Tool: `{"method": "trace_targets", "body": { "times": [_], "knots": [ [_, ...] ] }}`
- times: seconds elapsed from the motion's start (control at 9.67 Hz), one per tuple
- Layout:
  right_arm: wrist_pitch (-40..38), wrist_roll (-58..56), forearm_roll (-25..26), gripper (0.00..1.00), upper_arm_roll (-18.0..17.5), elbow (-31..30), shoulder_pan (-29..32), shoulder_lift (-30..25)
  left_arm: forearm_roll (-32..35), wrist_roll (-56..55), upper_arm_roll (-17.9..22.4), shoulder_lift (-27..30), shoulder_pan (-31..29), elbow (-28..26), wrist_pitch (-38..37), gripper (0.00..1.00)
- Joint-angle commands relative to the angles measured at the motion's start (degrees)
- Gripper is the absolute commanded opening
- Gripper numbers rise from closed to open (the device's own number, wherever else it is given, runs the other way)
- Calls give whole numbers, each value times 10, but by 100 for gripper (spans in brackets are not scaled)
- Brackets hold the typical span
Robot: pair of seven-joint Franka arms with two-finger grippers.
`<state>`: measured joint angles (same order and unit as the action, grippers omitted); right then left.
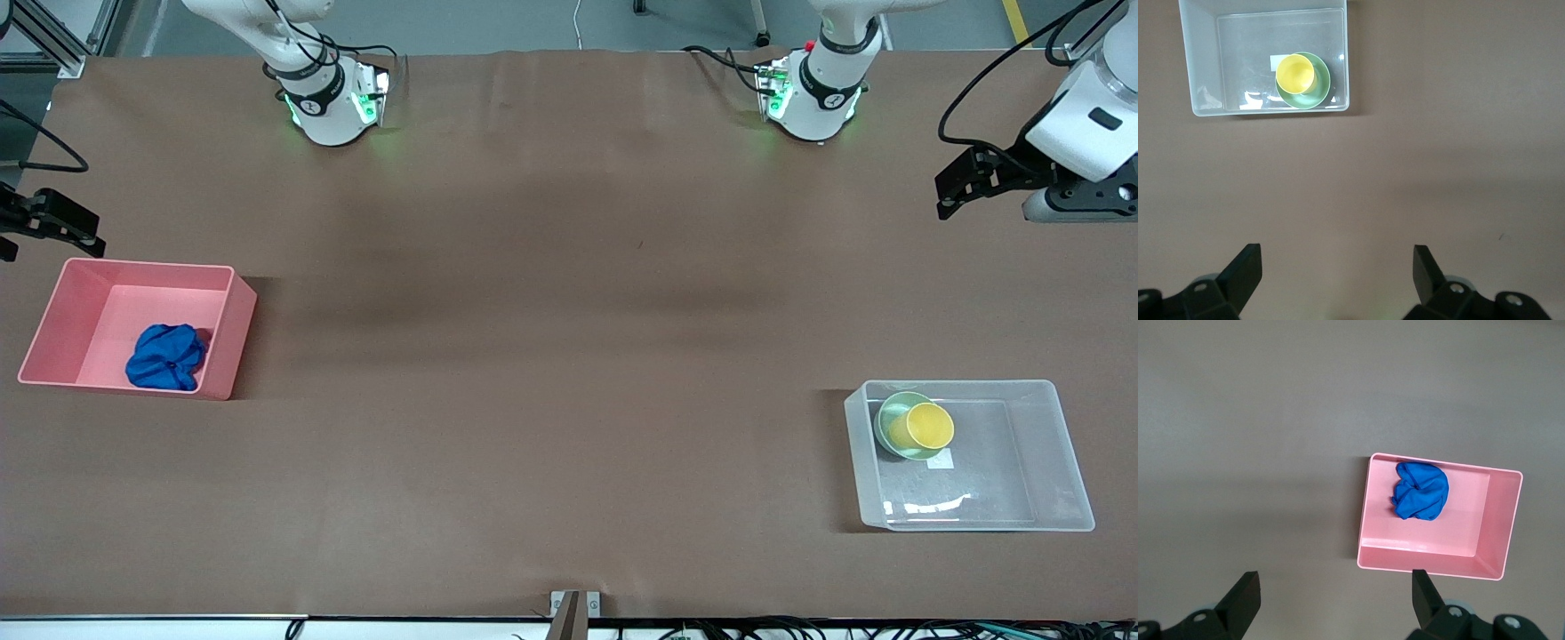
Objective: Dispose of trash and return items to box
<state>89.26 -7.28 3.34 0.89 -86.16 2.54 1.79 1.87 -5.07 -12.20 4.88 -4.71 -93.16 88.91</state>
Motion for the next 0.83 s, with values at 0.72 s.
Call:
{"method": "trace_targets", "body": {
  "times": [0.72],
  "knots": [
    [1, 3, 0, 100, 0, -3, 0, -4, -7, -7, 6, -51, -1, 40, 5, 100]
  ]
}}
